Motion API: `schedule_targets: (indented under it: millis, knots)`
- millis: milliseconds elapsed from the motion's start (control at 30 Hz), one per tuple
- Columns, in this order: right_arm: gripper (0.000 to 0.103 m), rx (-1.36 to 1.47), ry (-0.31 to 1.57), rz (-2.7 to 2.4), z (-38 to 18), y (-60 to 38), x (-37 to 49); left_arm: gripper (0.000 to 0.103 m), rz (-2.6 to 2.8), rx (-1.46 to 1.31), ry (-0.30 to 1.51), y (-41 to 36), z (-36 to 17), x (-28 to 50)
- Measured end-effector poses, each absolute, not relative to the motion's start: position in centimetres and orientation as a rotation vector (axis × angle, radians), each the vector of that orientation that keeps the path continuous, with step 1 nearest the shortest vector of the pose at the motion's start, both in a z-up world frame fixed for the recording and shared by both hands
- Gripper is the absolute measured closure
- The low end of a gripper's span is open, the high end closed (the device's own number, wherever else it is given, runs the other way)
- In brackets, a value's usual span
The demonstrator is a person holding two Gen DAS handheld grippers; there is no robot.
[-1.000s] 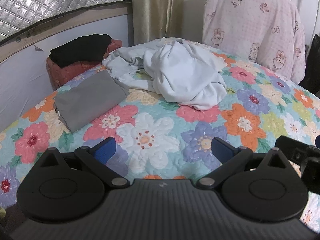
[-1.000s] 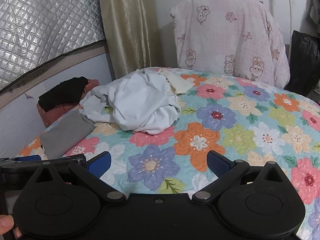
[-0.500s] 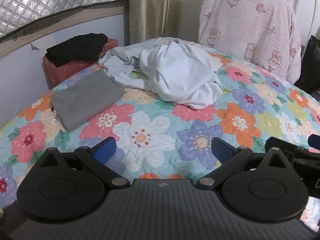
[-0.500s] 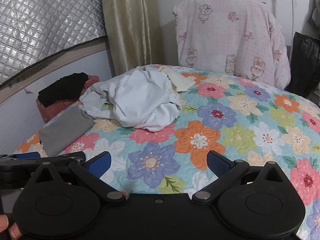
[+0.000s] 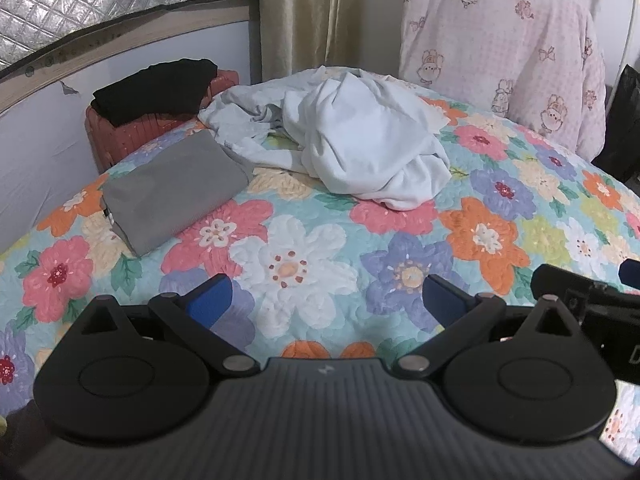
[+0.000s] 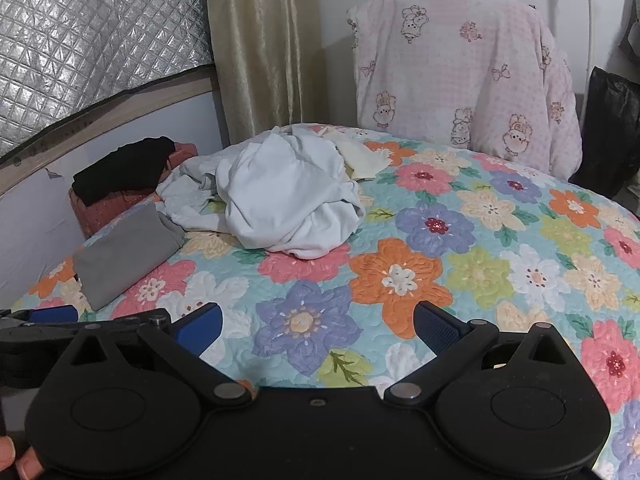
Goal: Fold clothes
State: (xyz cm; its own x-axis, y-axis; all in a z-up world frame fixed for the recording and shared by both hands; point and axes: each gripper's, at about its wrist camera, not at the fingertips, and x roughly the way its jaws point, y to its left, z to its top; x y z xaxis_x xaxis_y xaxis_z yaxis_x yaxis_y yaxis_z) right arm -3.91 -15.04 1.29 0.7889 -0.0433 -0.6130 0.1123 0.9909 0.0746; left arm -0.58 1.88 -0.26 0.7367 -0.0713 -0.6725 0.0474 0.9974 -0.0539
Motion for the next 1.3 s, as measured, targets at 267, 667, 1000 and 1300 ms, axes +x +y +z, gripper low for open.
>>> schedule_targets:
  millis: [267,667,1000,1300]
  knots:
    - [0.0,0.106,0.662,-0.084,1.1,-14.7,-3.5,0.0,-0.067,-0.044,0.746,2.4,-0.5,-0.5]
    - [0.0,0.102,0.676,-0.088,0.7,-14.5,-3.1,0.0,-0.069,-0.039,0.763,2.4,-0.9,-0.1]
    - [0.0,0.092,0.683,-0.089,0.3,-14.6,-2.8,0.0,-0.068,-0.027,0.766,2.4,-1.1,0.2]
    - [0.0,-0.035,0.682,0.182,4.5,-13.7,5.6,0.0,-0.053,0.034,0.645,3.3,2.5,9.3]
